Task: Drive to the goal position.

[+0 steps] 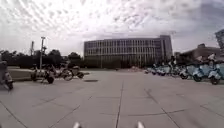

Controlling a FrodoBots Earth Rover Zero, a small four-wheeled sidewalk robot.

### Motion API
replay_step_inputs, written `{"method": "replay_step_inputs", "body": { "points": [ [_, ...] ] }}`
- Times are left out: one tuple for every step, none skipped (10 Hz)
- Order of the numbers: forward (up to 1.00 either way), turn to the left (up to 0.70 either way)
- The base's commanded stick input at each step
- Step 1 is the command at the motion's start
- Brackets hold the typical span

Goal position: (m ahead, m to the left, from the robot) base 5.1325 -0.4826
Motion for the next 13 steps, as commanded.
{"method": "replay_step_inputs", "body": {
  "points": [
    [0.70, 0.00],
    [0.70, 0.00],
    [0.70, 0.00],
    [0.70, 0.00],
    [0.70, 0.00],
    [0.70, 0.00],
    [0.70, 0.00],
    [0.70, 0.00],
    [0.70, 0.00],
    [0.70, 0.00],
    [0.70, 0.00],
    [0.70, 0.00],
    [0.70, 0.00]
  ]
}}
